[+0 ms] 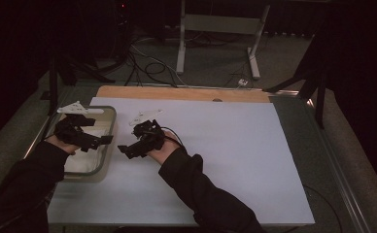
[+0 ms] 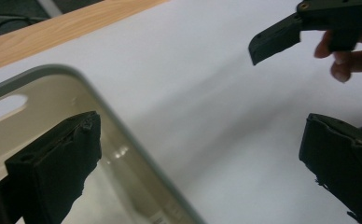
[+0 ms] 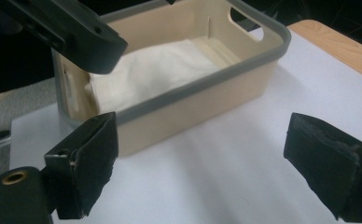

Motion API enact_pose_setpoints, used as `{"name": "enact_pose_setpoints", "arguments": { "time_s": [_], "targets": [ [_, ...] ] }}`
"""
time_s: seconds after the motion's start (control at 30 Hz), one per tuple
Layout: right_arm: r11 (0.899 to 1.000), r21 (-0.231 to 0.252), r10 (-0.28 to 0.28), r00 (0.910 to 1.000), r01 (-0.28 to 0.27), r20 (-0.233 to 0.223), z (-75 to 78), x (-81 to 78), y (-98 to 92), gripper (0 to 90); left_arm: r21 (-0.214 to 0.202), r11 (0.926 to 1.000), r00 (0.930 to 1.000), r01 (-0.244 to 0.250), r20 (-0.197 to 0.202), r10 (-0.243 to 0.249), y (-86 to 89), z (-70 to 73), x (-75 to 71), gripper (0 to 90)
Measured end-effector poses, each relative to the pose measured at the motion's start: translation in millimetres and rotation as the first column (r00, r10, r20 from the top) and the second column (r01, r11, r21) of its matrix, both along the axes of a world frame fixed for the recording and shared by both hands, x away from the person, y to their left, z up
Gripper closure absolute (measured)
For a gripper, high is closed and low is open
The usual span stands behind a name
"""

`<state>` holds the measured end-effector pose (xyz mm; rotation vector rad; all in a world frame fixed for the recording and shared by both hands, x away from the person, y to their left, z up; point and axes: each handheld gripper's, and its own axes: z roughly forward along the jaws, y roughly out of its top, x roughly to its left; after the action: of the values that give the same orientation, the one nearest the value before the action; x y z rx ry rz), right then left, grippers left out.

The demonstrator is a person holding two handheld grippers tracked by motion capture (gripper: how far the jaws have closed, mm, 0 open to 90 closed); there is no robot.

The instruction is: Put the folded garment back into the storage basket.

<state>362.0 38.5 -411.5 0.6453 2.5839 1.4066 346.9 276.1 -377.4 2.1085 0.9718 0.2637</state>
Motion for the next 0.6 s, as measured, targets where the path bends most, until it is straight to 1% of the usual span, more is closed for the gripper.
{"name": "enact_pose_setpoints", "arguments": {
  "time_s": [0.1, 0.13, 0.2, 0.23, 0.3, 0.37, 0.47, 0.53, 0.6],
  "targets": [
    [1.0, -0.013, 0.012, 0.9998, -0.012, 0.016, 0.4, -1.7, -7.6, 10.1, -0.005, 0.9992, 0.9992, 0.04, -0.003, -0.04, -7.8, -0.5, -1.2, 0.0],
    [1.0, 0.001, 0.009, 0.9999, -0.009, 0.011, 0.4, -2.6, -9.8, 10.1, -0.002, 0.9983, 0.9983, 0.057, -0.002, -0.057, -10.7, -0.7, -1.9, 0.0],
    [1.0, 0.004, 0.004, 1.0, -0.004, 0.006, 1.2, -3.7, -14.5, 10.1, 0.008, 0.9965, 0.9965, 0.084, 0.002, -0.084, -16.6, -1.0, -3.5, 0.0],
    [1.0, 0.0, 0.015, 0.9998, -0.015, 0.016, 1.2, -3.9, -16.8, 10.2, 0.008, 0.9954, 0.9954, 0.096, 0.006, -0.096, -19.0, -1.0, -4.2, 0.0],
    [1.0, 0.0, 0.017, 0.9996, -0.017, 0.022, 1.6, -5.5, -20.1, 10.1, 0.0, 0.9935, 0.9934, 0.114, 0.009, -0.114, -23.6, -0.8, -5.6, 0.0],
    [1.0, 0.011, 0.022, 0.9995, -0.022, 0.022, 1.5, -7.3, -23.6, 10.1, -0.009, 0.9915, 0.9915, 0.13, 0.012, -0.13, -28.0, -0.6, -7.0, 0.0],
    [1.0, 0.004, 0.03, 0.9991, -0.03, 0.03, 1.0, -9.6, -29.1, 10.1, -0.021, 0.9888, 0.989, 0.148, 0.014, -0.147, -33.8, -0.9, -9.3, 0.0],
    [0.999, 0.008, 0.032, 0.999, -0.033, 0.03, 0.0, -11.3, -33.3, 10.1, -0.015, 0.9872, 0.9871, 0.159, 0.018, -0.159, -38.1, -1.4, -11.3, 0.0],
    [0.999, 0.001, 0.046, 0.998, -0.046, 0.044, -0.6, -13.6, -38.9, 10.1, -0.018, 0.9849, 0.9849, 0.172, 0.02, -0.172, -41.2, -1.3, -13.2, 0.0]
  ]
}}
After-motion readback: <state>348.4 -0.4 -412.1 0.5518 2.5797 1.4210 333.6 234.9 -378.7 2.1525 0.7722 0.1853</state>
